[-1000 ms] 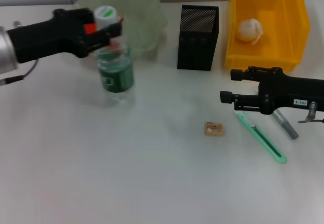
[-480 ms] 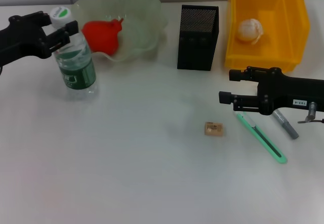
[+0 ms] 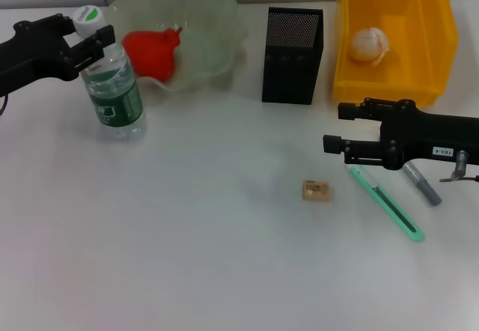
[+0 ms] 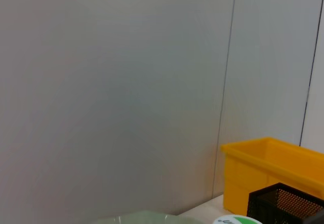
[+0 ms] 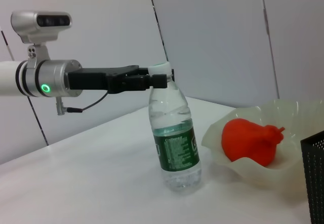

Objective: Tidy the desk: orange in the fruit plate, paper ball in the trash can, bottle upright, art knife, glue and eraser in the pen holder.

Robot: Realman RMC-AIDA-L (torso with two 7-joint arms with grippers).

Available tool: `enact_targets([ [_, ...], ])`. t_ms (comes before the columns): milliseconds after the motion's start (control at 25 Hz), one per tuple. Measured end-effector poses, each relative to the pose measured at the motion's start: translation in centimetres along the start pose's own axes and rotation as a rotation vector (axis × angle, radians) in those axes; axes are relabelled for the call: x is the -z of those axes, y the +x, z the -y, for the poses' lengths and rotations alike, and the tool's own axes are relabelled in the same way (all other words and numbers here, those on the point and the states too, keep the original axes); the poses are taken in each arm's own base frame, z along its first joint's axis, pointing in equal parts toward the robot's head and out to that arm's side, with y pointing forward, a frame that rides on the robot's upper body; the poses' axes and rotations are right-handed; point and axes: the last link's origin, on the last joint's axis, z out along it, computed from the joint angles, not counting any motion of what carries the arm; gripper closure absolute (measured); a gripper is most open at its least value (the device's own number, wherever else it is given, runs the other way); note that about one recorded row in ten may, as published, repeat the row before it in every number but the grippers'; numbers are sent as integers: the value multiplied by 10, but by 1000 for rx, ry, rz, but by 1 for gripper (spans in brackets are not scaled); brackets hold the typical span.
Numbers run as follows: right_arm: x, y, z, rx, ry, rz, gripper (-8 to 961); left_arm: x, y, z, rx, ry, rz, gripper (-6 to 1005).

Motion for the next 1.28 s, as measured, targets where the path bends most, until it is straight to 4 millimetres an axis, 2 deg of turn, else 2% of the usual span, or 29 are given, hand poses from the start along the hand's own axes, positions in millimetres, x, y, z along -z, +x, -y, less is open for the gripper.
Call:
enact_targets([
  [160, -1, -1, 0, 3, -1, 0, 210, -7, -5, 0, 13, 21, 11, 519],
  [520, -1, -2, 1, 7, 0, 0, 211, -8, -4, 0, 1, 16, 9, 496],
  [640, -2, -2, 1, 7, -1, 0, 211, -8, -4, 0, -2, 14, 8, 362],
  [720, -2, -3, 1, 7, -1, 0, 211, -5, 2, -2, 1, -3, -32, 273],
  [840, -2, -2, 1, 6, -1, 0, 211, 3, 14, -3, 19, -27, -112, 222],
  [920, -2, -2, 2, 5, 2, -1, 211, 28, 38, -6, 73, -99, -287, 187],
  [960, -2, -2, 2, 5, 2, -1, 211, 28, 38, -6, 73, -99, -287, 170],
  [1000, -2, -3, 2, 7, 4, 1, 211, 36, 45, -8, 89, -139, -329, 153],
  [1120, -1, -3, 2, 6, 5, 7, 211, 50, 60, -20, 120, -309, -379, 153],
  [1280, -1, -5, 2, 0, 7, 16, 211, 47, 59, -34, 117, -418, -354, 153],
])
